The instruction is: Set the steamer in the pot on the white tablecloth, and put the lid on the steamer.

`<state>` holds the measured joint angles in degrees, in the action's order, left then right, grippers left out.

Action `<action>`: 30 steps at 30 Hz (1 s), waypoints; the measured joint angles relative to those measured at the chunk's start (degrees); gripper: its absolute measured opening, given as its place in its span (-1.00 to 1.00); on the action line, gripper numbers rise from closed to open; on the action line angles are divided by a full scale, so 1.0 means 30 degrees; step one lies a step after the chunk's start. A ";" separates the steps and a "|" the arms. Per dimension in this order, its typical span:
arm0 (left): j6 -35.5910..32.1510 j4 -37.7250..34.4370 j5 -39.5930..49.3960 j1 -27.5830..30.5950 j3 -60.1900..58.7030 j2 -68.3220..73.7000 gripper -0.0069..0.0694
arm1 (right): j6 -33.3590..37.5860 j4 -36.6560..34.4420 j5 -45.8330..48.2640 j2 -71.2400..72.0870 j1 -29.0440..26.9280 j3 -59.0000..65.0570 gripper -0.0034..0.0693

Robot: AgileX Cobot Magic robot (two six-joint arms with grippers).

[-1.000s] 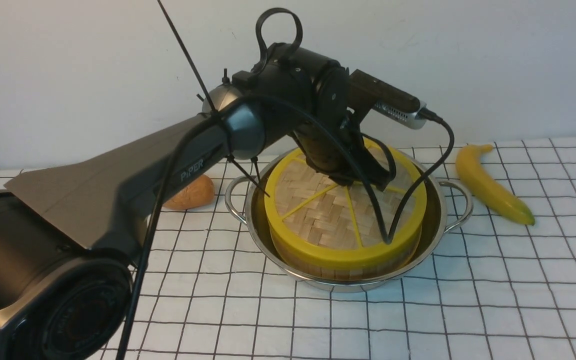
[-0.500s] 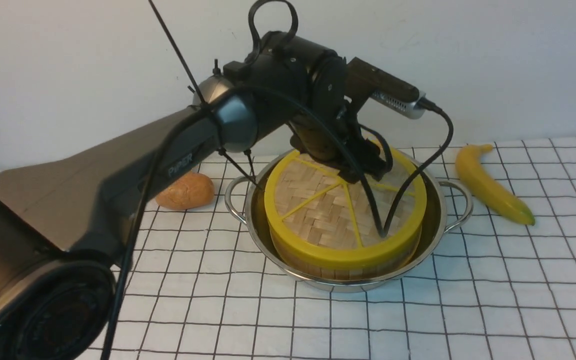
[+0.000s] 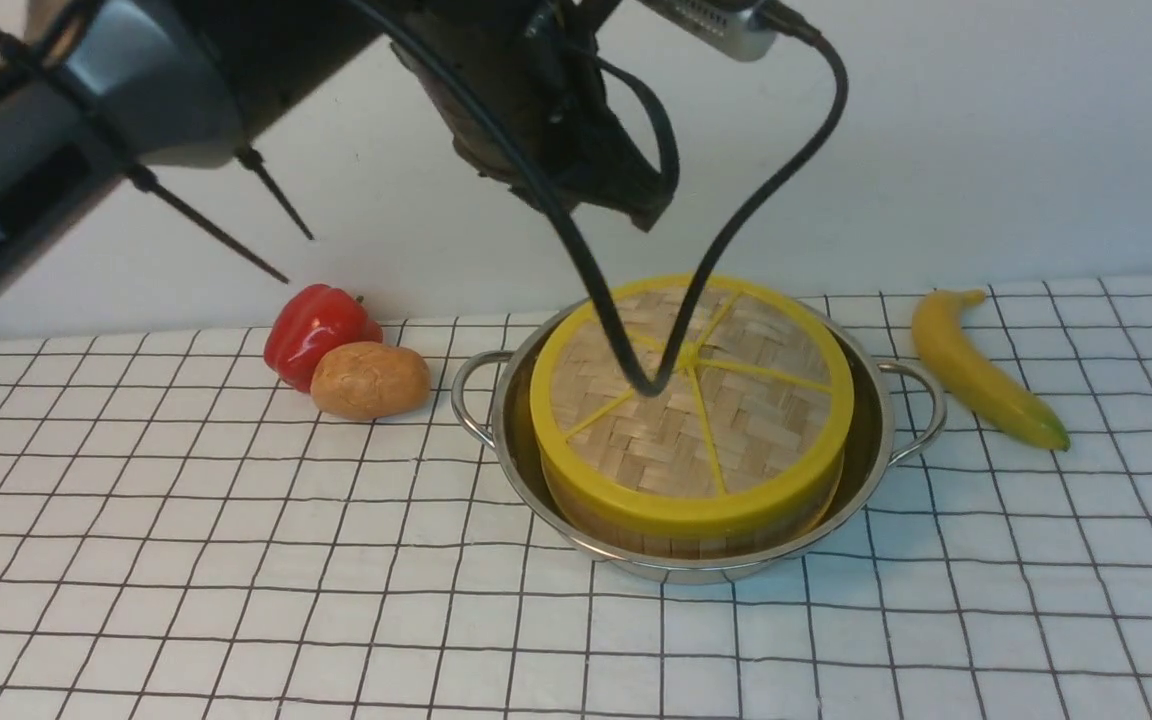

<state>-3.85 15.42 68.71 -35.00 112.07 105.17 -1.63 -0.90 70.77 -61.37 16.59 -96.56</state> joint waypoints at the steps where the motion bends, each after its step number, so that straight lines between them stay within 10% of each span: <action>1: 0.0060 0.0041 0.0138 0.0000 -0.0398 -0.0741 -0.82 | 0.0077 0.0448 -0.0022 0.0126 0.0000 0.0115 0.07; 15: 0.1075 -0.0446 -0.6448 0.0000 -1.3772 -1.1767 -0.88 | -0.0440 0.4498 -0.1277 0.8739 0.0000 1.1872 -0.92; 30: 0.3120 -0.0490 -0.9408 0.0000 -2.2611 -1.9238 -0.88 | -0.0484 0.4838 -0.2753 1.4167 0.0000 1.8286 -0.92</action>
<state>5.51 13.95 40.48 -35.00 44.23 47.46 -3.08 13.61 62.51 -18.87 16.59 -41.71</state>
